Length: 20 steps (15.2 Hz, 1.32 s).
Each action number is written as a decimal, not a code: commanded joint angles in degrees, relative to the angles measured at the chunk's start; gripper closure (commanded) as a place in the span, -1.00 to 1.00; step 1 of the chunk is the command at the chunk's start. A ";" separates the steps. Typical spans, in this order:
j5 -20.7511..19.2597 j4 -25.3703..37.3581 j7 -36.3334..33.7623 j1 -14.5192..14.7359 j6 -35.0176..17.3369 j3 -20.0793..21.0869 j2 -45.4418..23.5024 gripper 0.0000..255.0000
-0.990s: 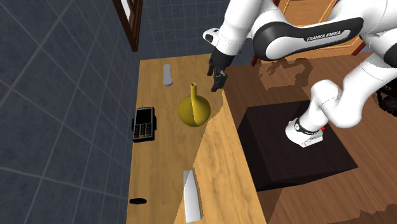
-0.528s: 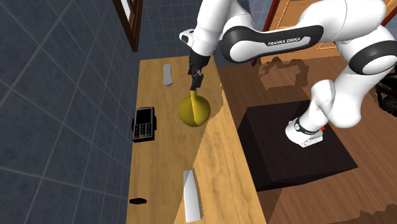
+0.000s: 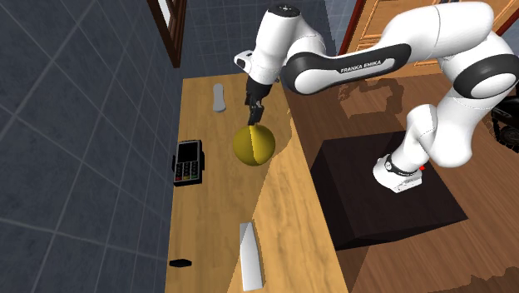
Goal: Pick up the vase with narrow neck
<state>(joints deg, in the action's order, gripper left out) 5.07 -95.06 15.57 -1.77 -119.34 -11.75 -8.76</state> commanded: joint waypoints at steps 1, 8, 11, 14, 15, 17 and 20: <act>0.03 -0.42 0.02 0.01 -0.54 0.01 -0.07 -1.00; 0.00 -0.47 -0.03 0.04 -0.51 0.02 0.01 1.00; 0.03 -0.42 0.02 0.01 -0.53 0.01 -0.07 1.00; -0.06 1.83 -0.13 -0.02 1.75 -0.02 -0.02 1.00; -0.08 2.61 -0.17 -0.04 2.53 -0.04 -0.03 1.00; -0.11 4.24 -0.26 -0.08 4.09 -0.06 -0.10 1.00; -0.12 6.83 -0.36 -0.15 6.47 -0.10 -0.31 1.00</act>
<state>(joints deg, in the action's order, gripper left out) 4.92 -89.49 15.22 -1.86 -113.85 -11.82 -8.92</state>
